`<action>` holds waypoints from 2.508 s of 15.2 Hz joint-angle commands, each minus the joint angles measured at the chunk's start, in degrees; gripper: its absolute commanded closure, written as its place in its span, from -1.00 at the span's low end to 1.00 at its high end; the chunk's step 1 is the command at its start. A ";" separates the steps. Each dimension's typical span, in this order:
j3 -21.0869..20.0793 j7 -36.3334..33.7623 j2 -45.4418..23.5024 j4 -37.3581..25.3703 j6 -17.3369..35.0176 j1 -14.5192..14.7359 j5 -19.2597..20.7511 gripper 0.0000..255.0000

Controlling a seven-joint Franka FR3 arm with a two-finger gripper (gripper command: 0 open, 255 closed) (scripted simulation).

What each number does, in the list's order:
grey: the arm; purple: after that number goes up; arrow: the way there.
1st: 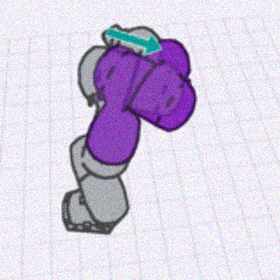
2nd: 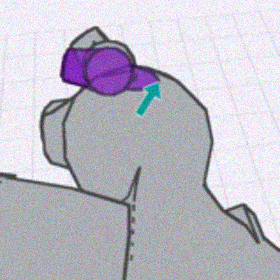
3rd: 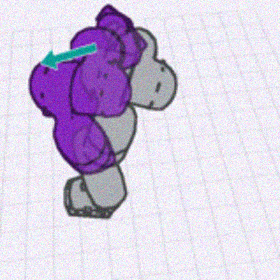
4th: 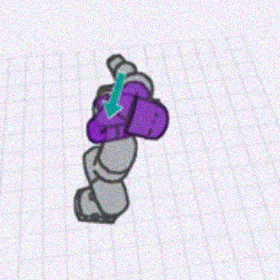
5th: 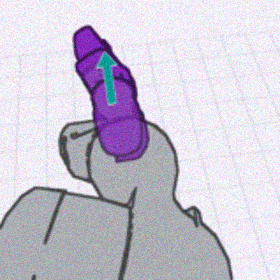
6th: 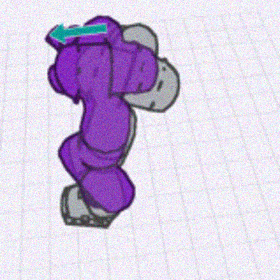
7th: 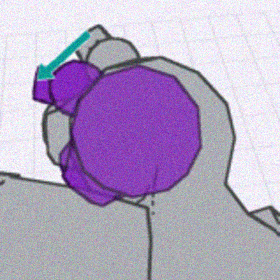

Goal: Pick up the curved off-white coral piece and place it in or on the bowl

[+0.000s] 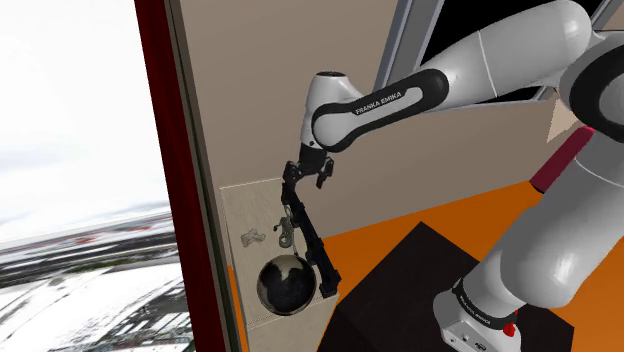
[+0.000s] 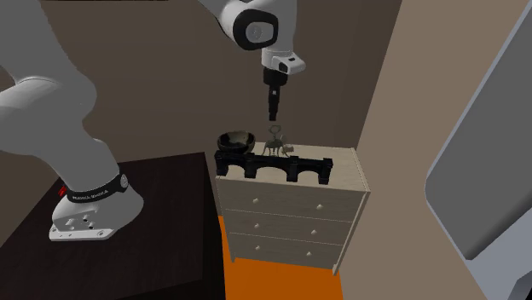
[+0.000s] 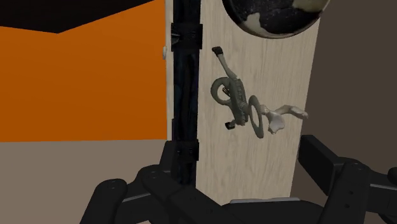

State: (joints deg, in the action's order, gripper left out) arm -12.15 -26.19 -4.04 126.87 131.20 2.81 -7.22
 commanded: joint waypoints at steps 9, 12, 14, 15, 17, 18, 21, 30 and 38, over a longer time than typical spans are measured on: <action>0.05 -7.56 -23.46 -17.74 4.60 3.70 2.35 -1.00; 0.44 -9.24 -30.42 -24.57 4.44 5.02 2.67 -1.00; 0.71 -10.26 -35.15 -29.64 3.95 5.92 2.79 -1.00; 0.83 -10.75 -37.57 -32.36 3.58 6.36 2.83 -1.00; 1.08 -11.68 -42.55 -38.22 2.56 7.27 2.87 -1.00; 1.16 -12.00 -44.33 -40.41 2.11 7.59 2.88 -1.00; 1.25 -12.06 -46.01 -40.87 3.36 7.95 2.98 -1.00; 1.41 -12.15 -48.70 -41.83 5.13 8.52 3.13 -1.00; 1.41 -12.15 -48.70 -41.84 5.12 8.52 3.13 1.00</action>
State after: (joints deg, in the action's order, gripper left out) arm -10.74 -38.33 -52.74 85.03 136.32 11.32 -4.09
